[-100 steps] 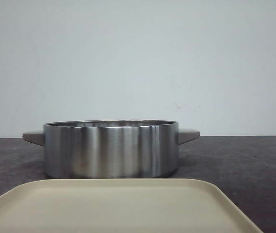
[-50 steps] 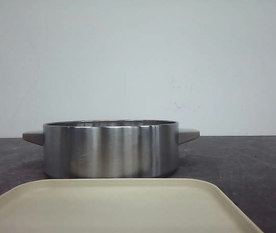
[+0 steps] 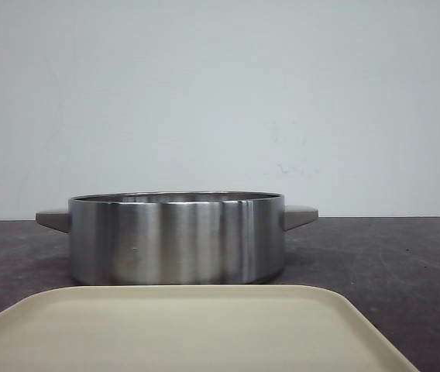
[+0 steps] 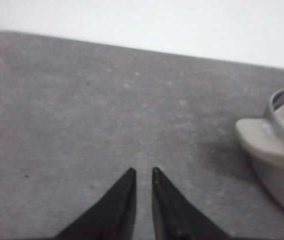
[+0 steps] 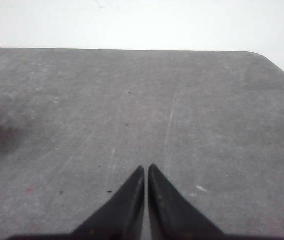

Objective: Steam buns

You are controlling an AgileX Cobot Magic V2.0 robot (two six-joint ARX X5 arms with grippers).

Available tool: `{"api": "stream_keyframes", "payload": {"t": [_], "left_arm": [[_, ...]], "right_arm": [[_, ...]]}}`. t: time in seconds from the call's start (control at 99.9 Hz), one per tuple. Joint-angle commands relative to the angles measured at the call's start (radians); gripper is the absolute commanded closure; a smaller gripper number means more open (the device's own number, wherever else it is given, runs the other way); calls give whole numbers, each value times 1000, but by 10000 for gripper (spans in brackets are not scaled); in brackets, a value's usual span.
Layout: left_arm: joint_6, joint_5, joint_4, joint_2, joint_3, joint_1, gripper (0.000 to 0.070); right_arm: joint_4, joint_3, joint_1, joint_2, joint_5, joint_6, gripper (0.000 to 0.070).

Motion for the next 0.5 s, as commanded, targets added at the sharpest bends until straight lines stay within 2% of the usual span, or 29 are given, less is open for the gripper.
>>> {"api": "stream_keyframes", "payload": {"t": [0.0,0.1,0.2,0.491], "left_arm": [[57,1,-9,-2,-19,24,673],[60,-1,-10,-2,-19,45,674],[101,-1,-10,-2,-19,46,673],[92,0,-4,-1,-18,46,674]], "right_arm": [[11,-3,1,-1,0,-8,694],[12,-3,2,-1,5,-8,694],[12,-3,2,-1,7,-8,694],[12,-3,2,-1,7,-8,694]]}}
